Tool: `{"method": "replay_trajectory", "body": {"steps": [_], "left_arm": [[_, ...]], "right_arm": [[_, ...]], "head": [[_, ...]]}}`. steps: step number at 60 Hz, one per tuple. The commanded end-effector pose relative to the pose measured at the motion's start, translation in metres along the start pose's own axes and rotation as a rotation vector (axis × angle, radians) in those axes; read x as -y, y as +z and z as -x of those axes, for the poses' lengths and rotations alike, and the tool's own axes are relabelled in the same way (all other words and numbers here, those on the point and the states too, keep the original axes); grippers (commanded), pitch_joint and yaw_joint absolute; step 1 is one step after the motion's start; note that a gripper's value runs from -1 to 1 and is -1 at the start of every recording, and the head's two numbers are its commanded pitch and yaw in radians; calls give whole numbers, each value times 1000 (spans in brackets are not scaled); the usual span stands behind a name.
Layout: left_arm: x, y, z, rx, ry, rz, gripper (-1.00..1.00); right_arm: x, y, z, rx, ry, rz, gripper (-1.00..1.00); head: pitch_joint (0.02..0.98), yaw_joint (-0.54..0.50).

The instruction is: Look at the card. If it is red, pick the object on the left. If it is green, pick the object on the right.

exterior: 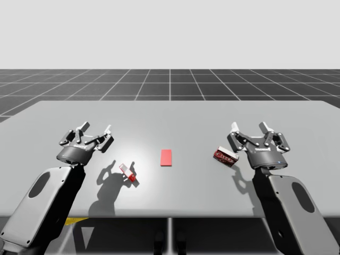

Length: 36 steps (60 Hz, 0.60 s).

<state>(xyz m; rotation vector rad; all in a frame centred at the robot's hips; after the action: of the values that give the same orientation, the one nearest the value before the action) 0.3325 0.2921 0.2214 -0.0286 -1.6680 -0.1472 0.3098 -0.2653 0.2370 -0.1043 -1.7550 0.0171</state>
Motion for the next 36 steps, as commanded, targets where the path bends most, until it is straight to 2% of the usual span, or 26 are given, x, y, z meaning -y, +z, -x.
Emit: {"method": "replay_trajectory", "body": {"steps": [1,9,20,24,27,28,33,36], "left_arm": [[-1,0,0,0,0,1,-1000],[-1,0,0,3,-1,3,-1000],[1,1,-2,4,14,9,-1000],[4,2,-5,7,34,22,-1000],[8,6,-10,1,77,49,-1000],[9,7,-11,0,78,54,-1000],[16,17,-19,4,54,95,-1000],[21,27,-25,3,24,129,-1000]], "right_arm": [[-2,0,1,-2,4,-6,-1000],[-3,0,3,-4,7,-8,-1000],[-3,0,4,-6,8,-8,-1000],[-3,0,3,-5,5,-7,-1000],[-3,0,4,-6,3,-5,-1000],[-3,0,4,-7,3,-4,-1000],[-3,0,5,-11,4,-4,-1000],[-3,0,5,-12,5,-4,-1000]], "head": [[902,292],[913,352],[911,353],[908,349],[903,343],[902,343],[900,342],[900,348]]}}
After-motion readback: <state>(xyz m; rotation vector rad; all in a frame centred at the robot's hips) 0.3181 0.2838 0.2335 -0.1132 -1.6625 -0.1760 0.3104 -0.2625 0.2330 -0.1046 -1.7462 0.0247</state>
